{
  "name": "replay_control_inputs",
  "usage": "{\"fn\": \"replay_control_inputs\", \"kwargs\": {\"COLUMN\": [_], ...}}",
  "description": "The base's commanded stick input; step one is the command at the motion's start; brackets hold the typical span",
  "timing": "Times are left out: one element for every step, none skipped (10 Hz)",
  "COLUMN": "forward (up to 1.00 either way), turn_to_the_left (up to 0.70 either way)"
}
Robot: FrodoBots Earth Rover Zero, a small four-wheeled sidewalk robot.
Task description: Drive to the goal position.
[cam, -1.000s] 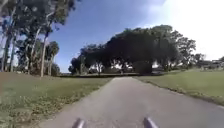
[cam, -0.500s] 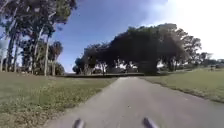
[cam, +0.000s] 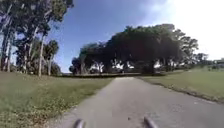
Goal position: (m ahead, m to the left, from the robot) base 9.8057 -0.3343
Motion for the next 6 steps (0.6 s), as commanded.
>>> {"fn": "replay_control_inputs", "kwargs": {"forward": [0.85,0.85,0.85,0.85,0.85,0.85], "turn_to_the_left": [0.00,0.00,0.00,0.00,0.00,0.00]}}
